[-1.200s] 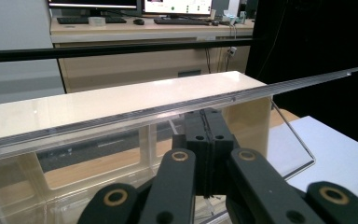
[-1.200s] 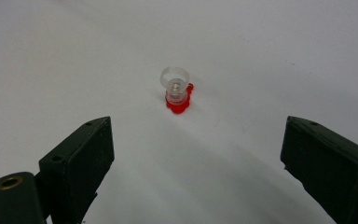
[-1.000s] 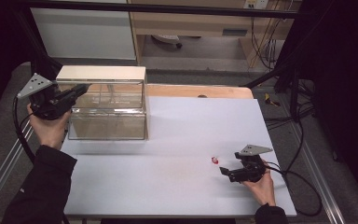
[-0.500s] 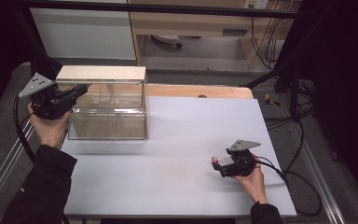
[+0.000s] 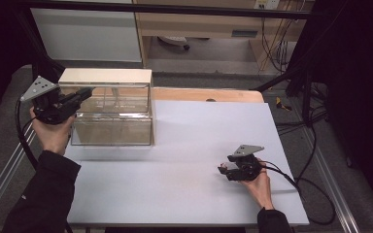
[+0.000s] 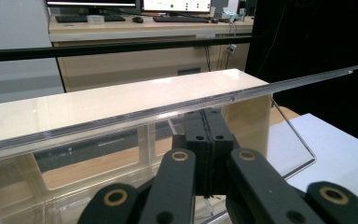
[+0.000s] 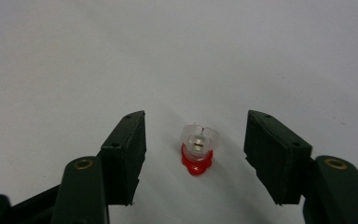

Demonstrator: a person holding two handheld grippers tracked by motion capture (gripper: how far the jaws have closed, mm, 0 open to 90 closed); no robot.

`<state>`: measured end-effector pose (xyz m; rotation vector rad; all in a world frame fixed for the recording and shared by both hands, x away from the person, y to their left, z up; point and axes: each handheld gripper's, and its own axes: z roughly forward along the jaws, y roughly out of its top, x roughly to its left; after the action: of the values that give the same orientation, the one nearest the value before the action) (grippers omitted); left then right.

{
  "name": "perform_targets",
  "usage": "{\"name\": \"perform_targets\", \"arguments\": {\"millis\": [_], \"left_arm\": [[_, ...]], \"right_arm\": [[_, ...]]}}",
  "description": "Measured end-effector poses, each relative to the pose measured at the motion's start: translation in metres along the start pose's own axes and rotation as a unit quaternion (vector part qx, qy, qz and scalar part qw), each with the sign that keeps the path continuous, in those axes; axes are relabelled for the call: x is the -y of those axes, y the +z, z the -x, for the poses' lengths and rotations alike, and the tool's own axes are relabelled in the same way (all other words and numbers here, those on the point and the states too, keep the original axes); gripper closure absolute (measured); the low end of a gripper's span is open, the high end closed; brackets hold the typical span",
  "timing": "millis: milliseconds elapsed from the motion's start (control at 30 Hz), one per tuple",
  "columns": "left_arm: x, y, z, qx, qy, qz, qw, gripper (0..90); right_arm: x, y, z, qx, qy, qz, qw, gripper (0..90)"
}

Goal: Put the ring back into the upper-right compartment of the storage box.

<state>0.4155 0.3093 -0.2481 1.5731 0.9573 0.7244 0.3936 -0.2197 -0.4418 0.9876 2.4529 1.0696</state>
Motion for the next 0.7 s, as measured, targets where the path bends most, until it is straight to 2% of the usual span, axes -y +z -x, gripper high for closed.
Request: {"name": "perform_targets", "arguments": {"millis": [467, 700], "left_arm": [[0.0009, -0.0007, -0.0012, -0.001, -0.001, 0.0, 1.0, 89.9], [0.001, -0.0002, -0.0012, -0.001, -0.001, 0.001, 1.0, 89.9]], "right_arm": [[0.0005, 0.0031, 0.0007, -0.007, -0.015, -0.009, 0.9998, 59.0], [0.001, 0.0039, 0.001, -0.001, -0.019, -0.017, 0.9997, 63.4]]}}
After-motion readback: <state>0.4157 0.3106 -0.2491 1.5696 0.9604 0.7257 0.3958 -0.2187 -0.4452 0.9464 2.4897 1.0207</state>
